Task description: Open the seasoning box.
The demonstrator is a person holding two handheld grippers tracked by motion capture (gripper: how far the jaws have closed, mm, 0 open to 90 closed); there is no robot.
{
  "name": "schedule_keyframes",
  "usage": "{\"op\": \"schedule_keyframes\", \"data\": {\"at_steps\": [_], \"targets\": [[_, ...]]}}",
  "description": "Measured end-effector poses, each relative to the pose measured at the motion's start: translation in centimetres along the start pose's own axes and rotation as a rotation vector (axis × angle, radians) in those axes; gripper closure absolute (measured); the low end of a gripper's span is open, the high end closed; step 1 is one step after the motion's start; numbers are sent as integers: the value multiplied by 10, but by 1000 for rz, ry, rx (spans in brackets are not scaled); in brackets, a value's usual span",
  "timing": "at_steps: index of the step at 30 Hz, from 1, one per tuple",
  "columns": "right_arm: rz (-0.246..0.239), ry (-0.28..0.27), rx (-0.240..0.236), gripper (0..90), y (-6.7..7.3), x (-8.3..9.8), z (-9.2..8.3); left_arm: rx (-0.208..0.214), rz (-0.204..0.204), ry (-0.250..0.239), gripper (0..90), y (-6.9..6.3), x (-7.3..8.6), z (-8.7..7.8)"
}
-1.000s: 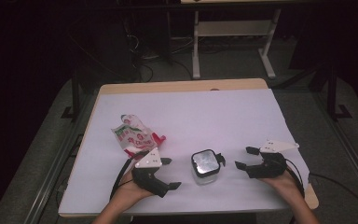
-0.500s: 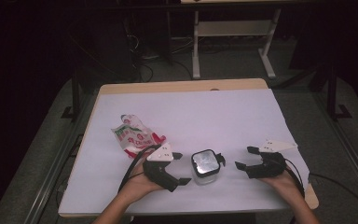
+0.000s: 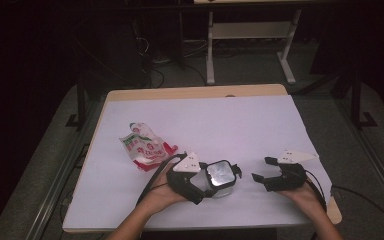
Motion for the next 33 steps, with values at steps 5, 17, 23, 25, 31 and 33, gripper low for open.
{"op": "schedule_keyframes", "data": {"at_steps": [5,17,23,25,31,33], "targets": [[2,2,-3,186,0,1,1,18,-27,-8,135,1,1,3],[-1,4,-3,188,0,1,1,20,-33,-20,171,1,0,1],[2,4,-5,189,0,2,2,21,-33,-19,171,2,0,1],[2,3,-7,190,0,2,2,18,-31,-19,172,1,0,1],[4,4,-6,190,-1,2,2,16,-32,-41,179,1,-4,-4],[3,4,-5,190,-1,2,2,14,-27,-41,181,1,-4,-5]]}}
Point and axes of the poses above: each handheld gripper's, and its own axes: z roughly forward along the jaws, x roughly out of its underside, y roughly to its left, the point moved 9 cm from there along z, roughly forward along the jaws, and after that the axes turned 4 degrees about z, right-handed, at the moved point
